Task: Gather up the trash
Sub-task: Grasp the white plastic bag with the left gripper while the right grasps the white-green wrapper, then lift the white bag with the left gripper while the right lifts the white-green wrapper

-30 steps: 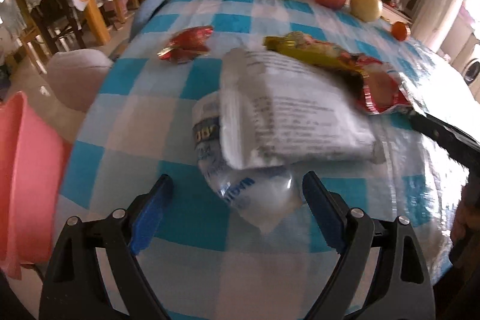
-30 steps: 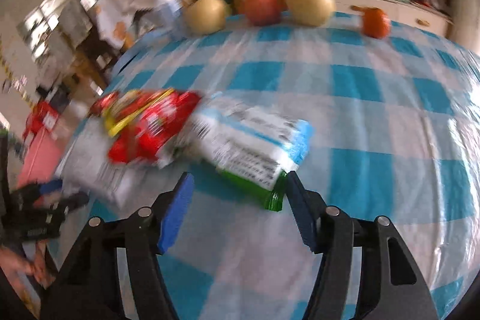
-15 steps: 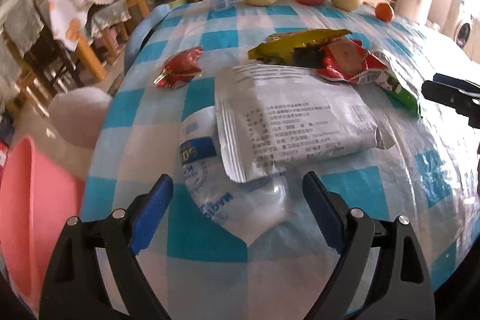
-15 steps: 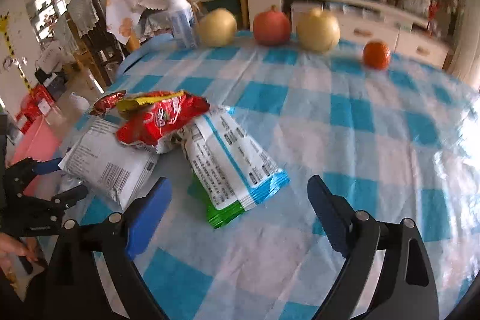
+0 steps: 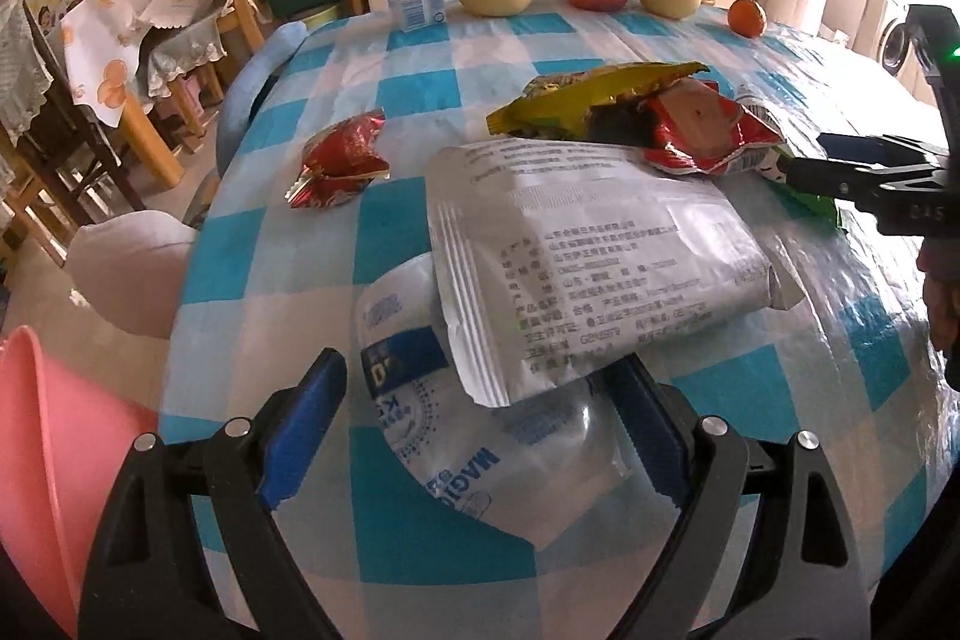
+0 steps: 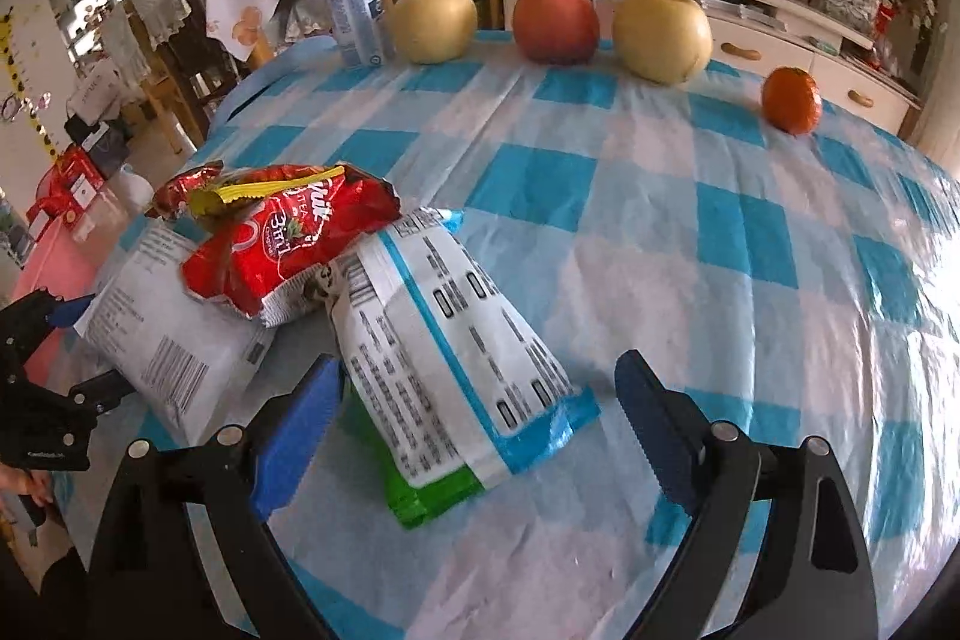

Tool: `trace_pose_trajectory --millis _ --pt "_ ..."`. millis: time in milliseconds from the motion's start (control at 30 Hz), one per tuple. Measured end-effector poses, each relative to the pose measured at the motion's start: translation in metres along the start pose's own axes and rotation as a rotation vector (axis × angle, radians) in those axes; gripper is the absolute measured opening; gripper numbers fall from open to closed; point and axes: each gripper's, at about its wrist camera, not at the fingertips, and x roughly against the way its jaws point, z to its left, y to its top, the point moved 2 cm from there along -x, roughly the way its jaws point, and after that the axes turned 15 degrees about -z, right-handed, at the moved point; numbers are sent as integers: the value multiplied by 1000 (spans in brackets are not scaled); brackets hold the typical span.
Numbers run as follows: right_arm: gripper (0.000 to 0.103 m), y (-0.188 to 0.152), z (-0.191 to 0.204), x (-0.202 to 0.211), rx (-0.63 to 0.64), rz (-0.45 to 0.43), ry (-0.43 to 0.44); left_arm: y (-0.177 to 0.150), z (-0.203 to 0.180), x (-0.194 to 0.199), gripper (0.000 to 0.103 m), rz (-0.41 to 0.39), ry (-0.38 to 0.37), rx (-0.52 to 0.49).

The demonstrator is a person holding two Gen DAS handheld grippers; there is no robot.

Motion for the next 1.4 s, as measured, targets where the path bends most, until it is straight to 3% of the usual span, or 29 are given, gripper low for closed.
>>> trace_pose_trajectory --millis 233,367,433,500,567,1033,1167,1400 --pt "90 1 7 -7 39 3 -1 -3 3 -1 87 -22 -24 54" --pt "72 3 6 -5 26 -11 -5 -3 0 1 72 -44 -27 55" --pt "69 3 7 -4 31 -15 -8 -2 -2 1 71 -43 -25 56" --pt "56 3 11 -2 36 -23 1 -2 -1 2 71 -44 -27 61" --pt "52 3 14 -1 48 -29 -10 -2 -1 2 70 -42 -26 63" --pt "42 -4 22 11 19 -41 8 -22 12 26 69 -46 -66 135" --pt "39 -8 24 19 -4 -53 8 -24 18 39 45 -65 -76 159" --pt "39 -13 31 40 -25 -77 16 -29 22 47 42 -70 -97 176"
